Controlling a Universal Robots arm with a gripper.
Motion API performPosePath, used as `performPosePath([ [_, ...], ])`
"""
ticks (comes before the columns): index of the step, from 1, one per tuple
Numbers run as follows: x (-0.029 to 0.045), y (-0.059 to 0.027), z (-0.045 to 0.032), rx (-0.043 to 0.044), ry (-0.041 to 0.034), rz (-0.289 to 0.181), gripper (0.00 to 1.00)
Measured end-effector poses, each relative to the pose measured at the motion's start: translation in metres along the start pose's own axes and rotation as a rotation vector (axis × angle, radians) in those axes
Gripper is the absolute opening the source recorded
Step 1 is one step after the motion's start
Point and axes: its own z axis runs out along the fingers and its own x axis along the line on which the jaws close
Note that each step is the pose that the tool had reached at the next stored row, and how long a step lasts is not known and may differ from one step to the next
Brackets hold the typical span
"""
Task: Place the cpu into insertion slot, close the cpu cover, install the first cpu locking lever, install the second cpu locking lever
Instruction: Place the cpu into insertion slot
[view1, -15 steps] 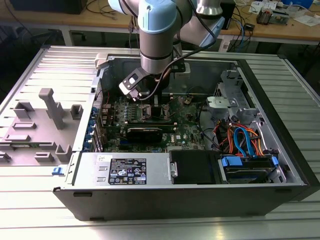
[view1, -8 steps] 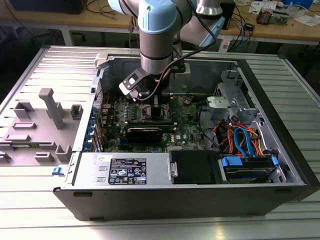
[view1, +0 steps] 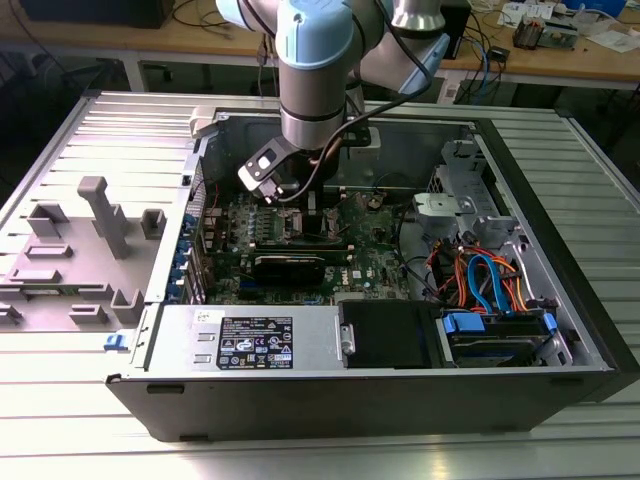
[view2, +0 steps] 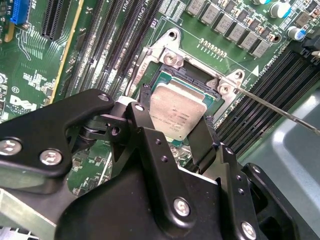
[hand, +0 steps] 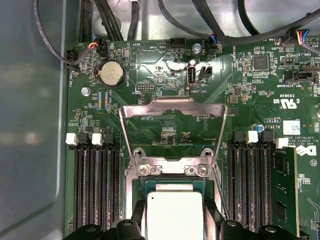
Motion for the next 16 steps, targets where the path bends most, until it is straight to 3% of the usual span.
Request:
performPosePath([
  [14,0.0005,0.0000,0.0013,-0.0004,0.0007,0.001,0.55],
  [15,0.0004,0.0000,0.0012,-0.0002,0.0004,0.001,0.62],
  [16,0.0004,0.0000,0.0011,-0.0001,0.0002,0.001,0.62],
])
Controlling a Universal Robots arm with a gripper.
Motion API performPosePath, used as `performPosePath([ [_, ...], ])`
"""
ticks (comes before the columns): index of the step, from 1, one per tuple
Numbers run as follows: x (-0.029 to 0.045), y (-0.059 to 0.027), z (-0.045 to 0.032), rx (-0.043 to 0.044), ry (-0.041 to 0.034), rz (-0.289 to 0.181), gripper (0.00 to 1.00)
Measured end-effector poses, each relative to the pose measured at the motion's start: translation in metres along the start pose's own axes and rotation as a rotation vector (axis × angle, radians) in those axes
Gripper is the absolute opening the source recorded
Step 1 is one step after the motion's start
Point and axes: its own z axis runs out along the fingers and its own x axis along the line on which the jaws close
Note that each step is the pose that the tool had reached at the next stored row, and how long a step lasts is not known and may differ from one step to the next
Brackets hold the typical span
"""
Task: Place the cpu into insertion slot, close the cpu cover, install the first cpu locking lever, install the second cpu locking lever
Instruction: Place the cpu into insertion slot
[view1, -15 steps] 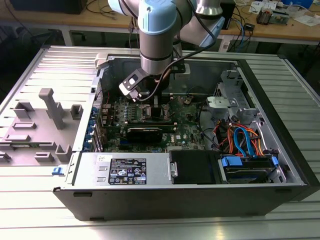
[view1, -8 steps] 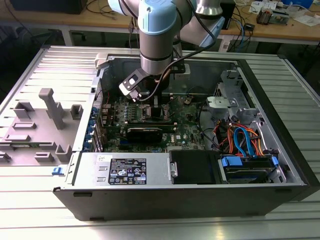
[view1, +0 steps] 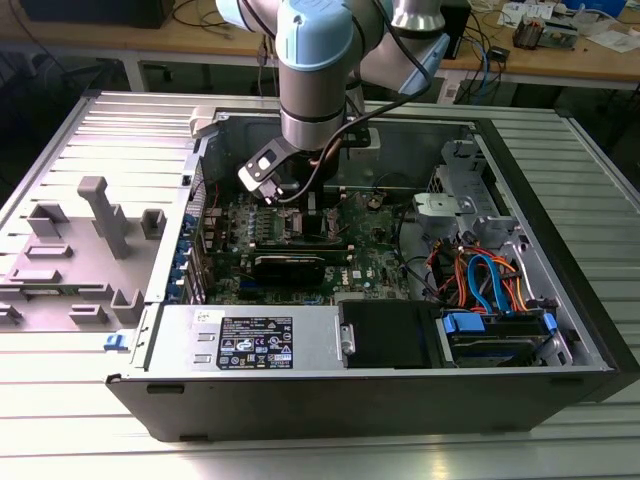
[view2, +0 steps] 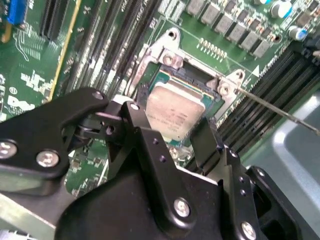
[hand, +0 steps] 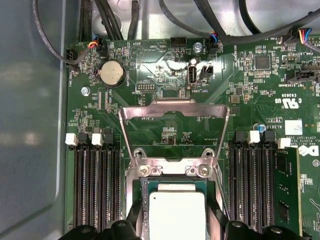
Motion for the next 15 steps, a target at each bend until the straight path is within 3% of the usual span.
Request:
performPosePath([
  [15,0.0013,0.0000,0.0001,0.0000,0.0000,0.000,0.62],
])
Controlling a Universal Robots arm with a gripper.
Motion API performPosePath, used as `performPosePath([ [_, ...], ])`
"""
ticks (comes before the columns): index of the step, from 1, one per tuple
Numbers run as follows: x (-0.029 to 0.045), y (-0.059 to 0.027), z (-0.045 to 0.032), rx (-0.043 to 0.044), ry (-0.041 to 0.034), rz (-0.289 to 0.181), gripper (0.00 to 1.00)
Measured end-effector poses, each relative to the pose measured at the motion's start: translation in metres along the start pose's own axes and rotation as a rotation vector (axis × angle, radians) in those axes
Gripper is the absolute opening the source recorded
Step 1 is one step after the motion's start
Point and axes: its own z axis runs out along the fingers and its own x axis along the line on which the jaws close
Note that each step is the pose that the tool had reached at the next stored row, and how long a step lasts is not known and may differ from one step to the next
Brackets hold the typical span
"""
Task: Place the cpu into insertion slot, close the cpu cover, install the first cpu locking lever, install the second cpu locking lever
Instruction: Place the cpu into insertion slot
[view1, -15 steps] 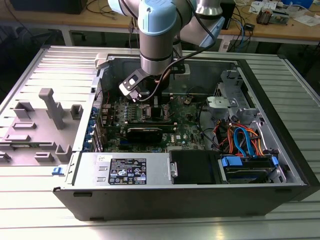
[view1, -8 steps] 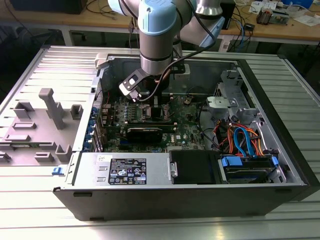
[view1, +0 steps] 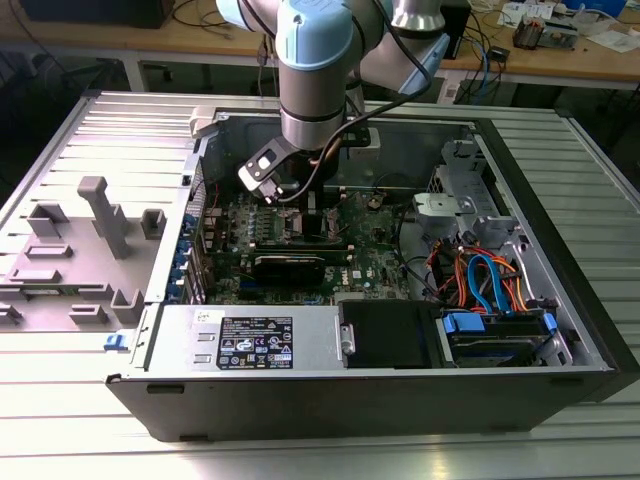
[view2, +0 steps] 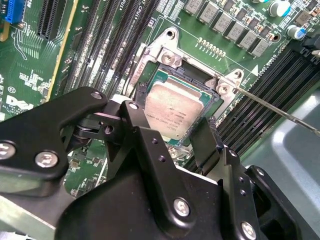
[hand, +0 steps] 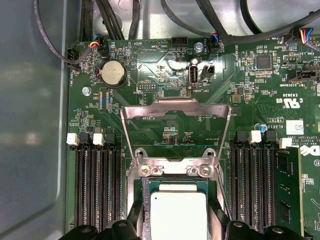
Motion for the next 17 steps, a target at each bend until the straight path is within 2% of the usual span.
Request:
performPosePath([
  [8,0.0001,0.0000,0.0001,0.0000,0.0002,0.000,0.62],
  [9,0.0002,0.0000,0.0001,-0.0001,0.0002,0.000,0.63],
  [10,0.0003,0.0001,0.0002,-0.0002,0.0006,0.000,0.69],
  [11,0.0003,0.0001,0.0002,-0.0002,0.0004,0.000,0.69],
  [12,0.0002,0.0001,0.0001,-0.0001,0.0002,0.000,0.75],
  [17,0.0046,-0.0001,0.0038,-0.0001,0.0007,0.001,0.75],
])
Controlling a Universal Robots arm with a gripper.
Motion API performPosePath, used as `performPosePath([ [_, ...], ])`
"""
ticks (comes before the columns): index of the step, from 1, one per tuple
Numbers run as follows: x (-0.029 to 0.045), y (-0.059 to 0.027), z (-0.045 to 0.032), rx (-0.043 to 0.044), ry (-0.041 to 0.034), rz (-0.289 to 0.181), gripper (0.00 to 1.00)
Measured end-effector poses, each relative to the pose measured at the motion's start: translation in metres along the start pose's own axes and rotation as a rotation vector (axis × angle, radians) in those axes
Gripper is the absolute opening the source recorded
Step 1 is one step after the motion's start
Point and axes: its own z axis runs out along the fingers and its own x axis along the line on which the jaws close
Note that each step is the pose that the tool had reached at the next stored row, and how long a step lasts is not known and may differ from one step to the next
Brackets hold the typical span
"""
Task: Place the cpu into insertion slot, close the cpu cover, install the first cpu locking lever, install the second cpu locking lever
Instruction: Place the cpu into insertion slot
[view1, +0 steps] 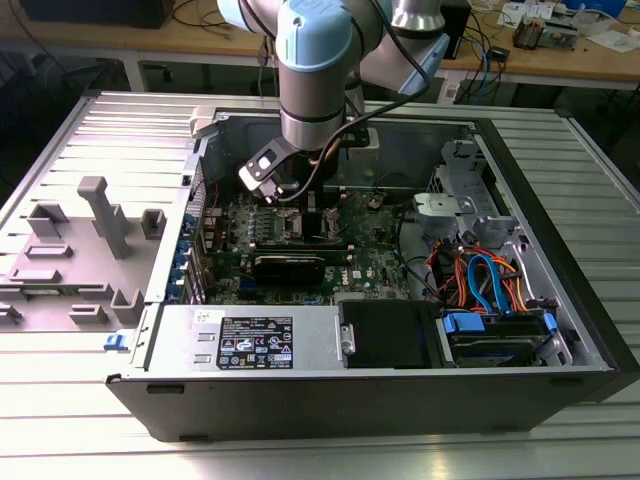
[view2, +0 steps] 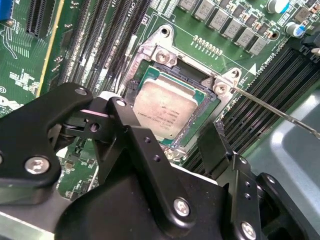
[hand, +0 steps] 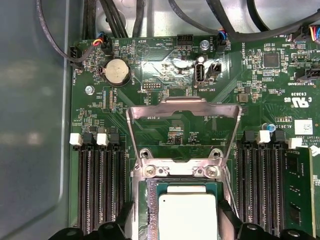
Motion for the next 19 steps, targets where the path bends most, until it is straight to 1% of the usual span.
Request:
performPosePath([
  [5,0.0034,0.0000,0.0002,0.0002,-0.0003,0.001,0.75],
  [8,0.0034,0.0004,0.0009,0.0001,-0.0006,0.006,0.75],
  [12,0.0034,0.0040,0.0017,-0.0003,-0.0005,0.009,0.75],
  [19,0.0033,0.0042,0.0018,-0.0004,-0.0003,0.010,0.75],
])
